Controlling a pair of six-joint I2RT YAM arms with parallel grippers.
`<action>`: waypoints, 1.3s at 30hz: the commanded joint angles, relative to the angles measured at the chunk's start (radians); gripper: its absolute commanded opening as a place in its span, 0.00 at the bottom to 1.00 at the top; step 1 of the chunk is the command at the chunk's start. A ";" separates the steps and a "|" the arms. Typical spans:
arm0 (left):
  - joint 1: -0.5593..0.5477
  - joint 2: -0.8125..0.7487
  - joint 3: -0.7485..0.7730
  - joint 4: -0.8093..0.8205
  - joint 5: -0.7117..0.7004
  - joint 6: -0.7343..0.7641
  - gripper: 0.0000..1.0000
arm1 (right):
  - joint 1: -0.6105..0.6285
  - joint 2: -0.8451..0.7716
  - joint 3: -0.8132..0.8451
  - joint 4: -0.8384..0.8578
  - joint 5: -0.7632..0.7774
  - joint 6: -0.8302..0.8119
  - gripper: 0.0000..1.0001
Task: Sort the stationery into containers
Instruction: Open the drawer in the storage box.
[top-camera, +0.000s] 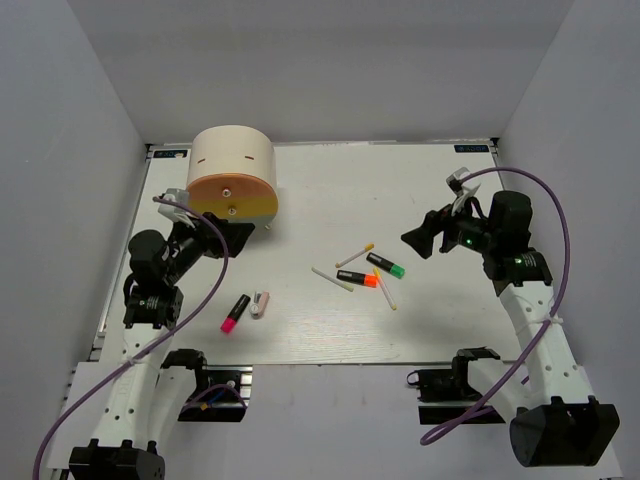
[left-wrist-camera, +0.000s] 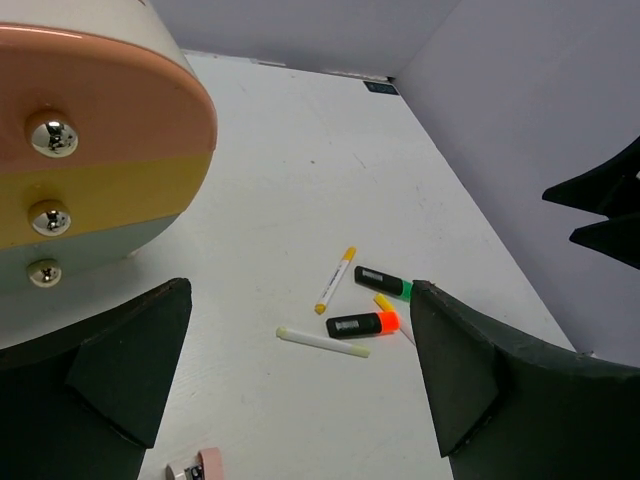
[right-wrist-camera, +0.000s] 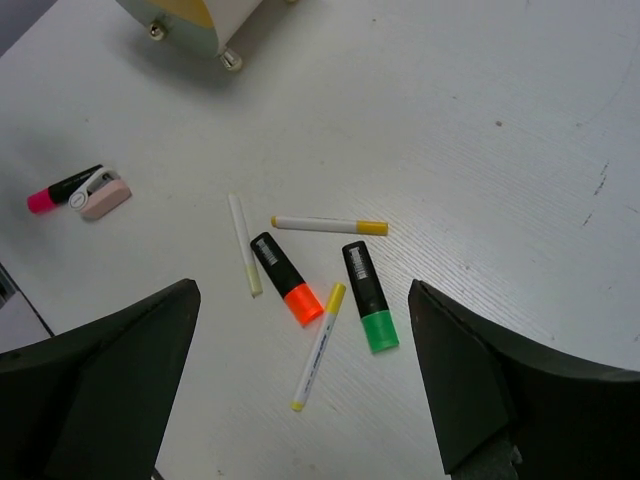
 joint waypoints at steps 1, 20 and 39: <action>-0.004 0.008 0.012 -0.018 0.035 0.005 1.00 | 0.006 -0.024 -0.017 0.013 -0.050 -0.082 0.90; 0.005 0.220 0.084 -0.162 -0.292 -0.006 0.52 | 0.023 0.003 -0.008 -0.012 -0.070 -0.111 0.70; 0.005 0.419 0.186 -0.015 -0.380 -0.017 0.65 | 0.060 -0.021 -0.023 -0.009 -0.095 -0.116 0.74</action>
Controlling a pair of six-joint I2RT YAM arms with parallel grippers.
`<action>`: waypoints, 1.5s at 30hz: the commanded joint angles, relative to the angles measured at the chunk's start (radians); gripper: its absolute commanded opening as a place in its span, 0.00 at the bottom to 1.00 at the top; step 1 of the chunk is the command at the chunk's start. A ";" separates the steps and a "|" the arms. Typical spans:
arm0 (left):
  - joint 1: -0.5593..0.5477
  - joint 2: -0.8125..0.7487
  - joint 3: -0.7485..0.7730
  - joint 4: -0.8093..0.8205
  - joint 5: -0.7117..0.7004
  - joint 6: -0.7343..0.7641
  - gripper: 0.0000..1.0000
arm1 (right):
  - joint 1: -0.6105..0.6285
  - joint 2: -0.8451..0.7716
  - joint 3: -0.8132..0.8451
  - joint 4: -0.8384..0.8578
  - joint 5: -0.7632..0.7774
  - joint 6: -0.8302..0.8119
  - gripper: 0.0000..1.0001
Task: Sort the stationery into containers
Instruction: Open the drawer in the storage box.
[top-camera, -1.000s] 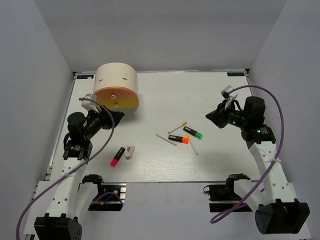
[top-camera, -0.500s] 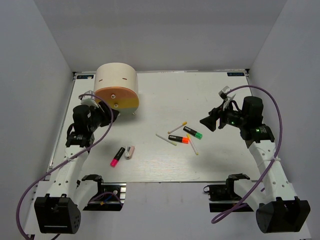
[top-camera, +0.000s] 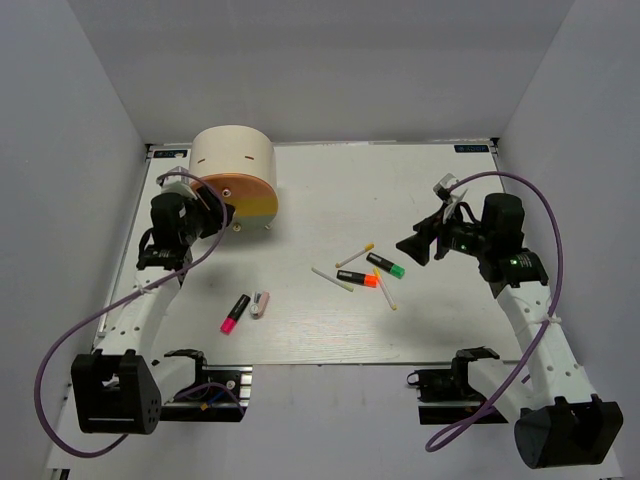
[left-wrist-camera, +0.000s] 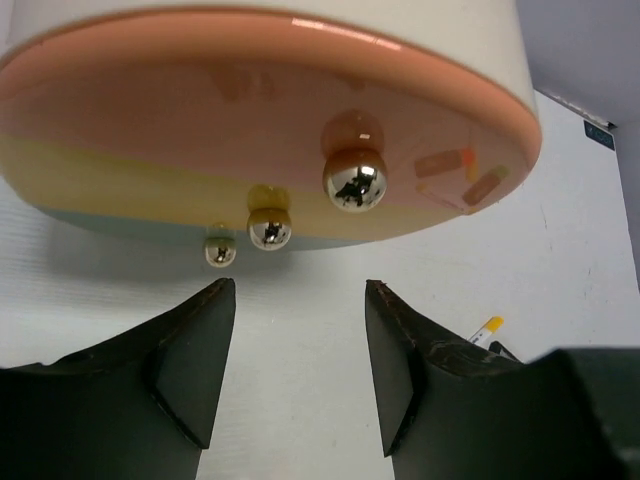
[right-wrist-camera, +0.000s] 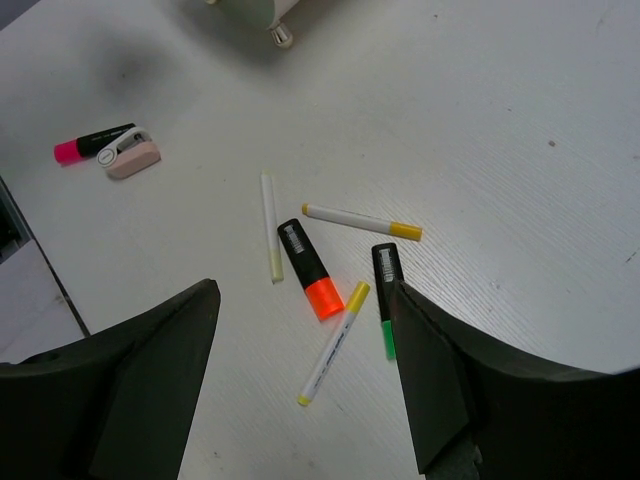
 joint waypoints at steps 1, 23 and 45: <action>0.003 0.008 0.052 0.062 -0.010 -0.001 0.65 | 0.011 -0.015 -0.004 0.014 -0.016 -0.012 0.74; 0.003 0.078 0.081 0.170 0.024 -0.021 0.60 | 0.048 0.001 -0.013 0.017 0.004 -0.026 0.74; -0.006 0.147 0.101 0.233 0.005 -0.060 0.43 | 0.053 -0.001 -0.019 0.015 0.007 -0.032 0.76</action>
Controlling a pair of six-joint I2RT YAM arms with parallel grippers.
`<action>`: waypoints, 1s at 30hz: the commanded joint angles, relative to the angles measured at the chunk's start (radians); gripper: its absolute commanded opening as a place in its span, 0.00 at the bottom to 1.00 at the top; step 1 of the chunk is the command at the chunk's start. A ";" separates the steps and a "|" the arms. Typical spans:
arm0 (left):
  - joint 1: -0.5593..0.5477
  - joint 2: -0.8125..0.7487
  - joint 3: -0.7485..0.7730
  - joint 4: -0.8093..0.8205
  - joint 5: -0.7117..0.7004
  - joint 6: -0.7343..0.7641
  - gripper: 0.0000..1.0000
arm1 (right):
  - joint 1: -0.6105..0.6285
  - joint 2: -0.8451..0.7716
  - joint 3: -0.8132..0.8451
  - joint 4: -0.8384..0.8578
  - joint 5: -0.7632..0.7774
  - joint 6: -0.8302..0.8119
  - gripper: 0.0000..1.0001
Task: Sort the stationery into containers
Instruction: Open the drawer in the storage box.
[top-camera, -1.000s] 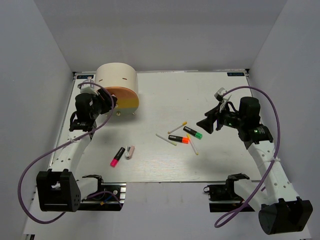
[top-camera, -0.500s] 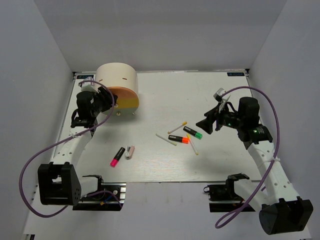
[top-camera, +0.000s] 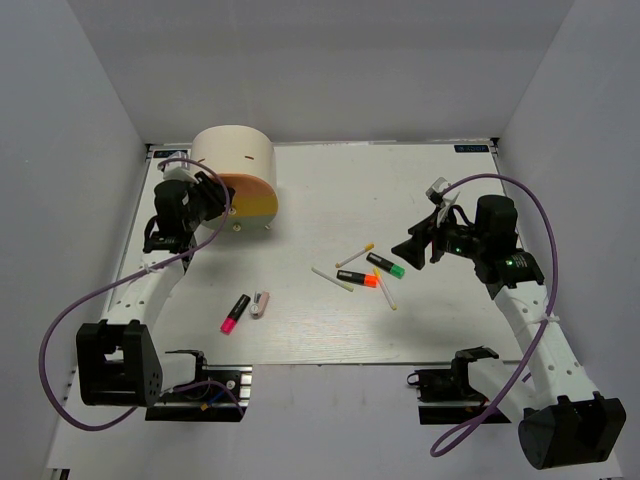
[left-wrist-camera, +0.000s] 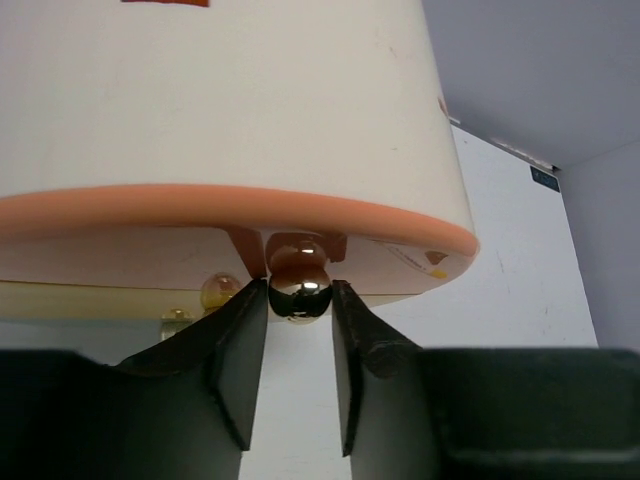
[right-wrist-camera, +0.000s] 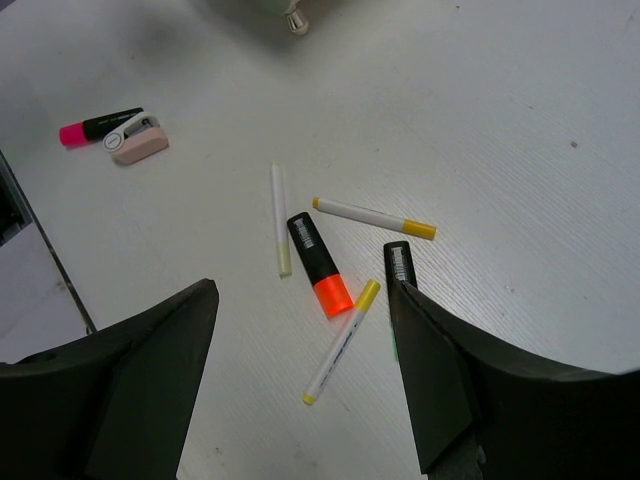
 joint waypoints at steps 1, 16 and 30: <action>-0.005 0.003 0.044 0.032 -0.005 -0.003 0.41 | 0.005 -0.005 -0.003 0.014 -0.006 -0.015 0.76; -0.014 -0.098 -0.020 -0.037 -0.005 0.015 0.14 | 0.003 -0.006 -0.005 0.014 -0.005 -0.017 0.76; -0.014 -0.258 -0.106 -0.140 0.004 0.034 0.30 | 0.005 -0.005 -0.006 0.014 -0.002 -0.009 0.77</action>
